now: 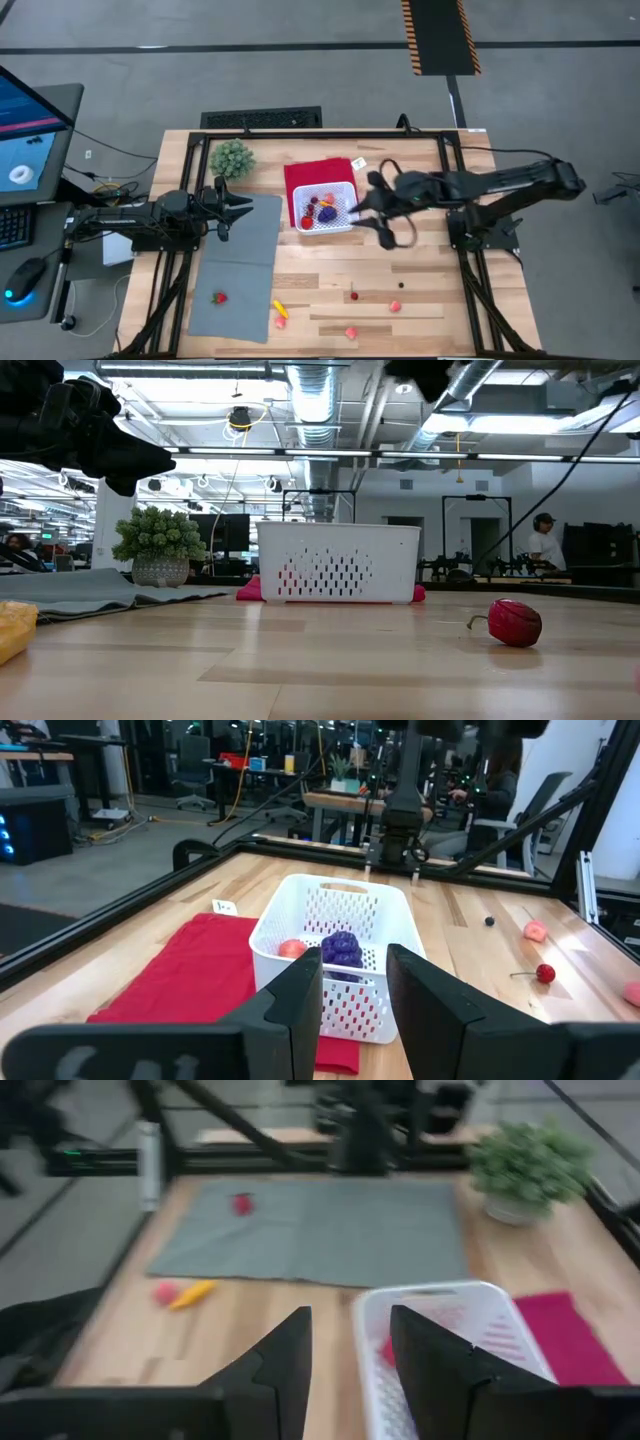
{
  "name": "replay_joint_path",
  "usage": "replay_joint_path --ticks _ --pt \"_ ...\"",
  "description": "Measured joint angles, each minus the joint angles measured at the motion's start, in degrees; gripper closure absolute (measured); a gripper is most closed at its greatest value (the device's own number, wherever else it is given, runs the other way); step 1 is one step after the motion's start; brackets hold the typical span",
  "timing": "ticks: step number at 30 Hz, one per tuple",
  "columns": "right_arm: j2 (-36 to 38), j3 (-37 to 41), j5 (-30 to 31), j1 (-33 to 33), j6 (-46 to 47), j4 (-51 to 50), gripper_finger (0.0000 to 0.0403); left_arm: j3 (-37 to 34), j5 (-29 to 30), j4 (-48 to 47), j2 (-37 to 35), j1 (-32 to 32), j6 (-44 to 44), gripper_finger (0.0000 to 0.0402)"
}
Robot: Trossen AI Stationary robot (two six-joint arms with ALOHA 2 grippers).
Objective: Pick and placing Produce into tupperware
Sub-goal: Put the blueberry into the white bin
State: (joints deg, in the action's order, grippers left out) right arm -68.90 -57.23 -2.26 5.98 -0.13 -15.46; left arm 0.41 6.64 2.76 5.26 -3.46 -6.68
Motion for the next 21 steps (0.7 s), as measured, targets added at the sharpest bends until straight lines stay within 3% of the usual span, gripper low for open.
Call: replay_joint_path --ticks 7,12,16,21 --pt "9.69 9.07 0.39 6.96 0.41 2.61 0.0268 0.0 -0.01 0.0 0.0 0.0 0.0 0.0297" --pt "14.16 17.66 0.76 11.73 5.87 9.37 0.0284 -0.01 0.01 0.02 0.0 -0.02 0.0 0.0297" --pt "13.8 22.31 6.94 15.94 16.23 9.08 0.0291 0.0 0.0 0.02 0.0 0.0 0.0 0.0297" --pt "7.97 22.17 14.63 19.59 31.35 -2.42 0.0292 0.01 -0.01 0.0 0.0 0.0 0.0 0.0297"
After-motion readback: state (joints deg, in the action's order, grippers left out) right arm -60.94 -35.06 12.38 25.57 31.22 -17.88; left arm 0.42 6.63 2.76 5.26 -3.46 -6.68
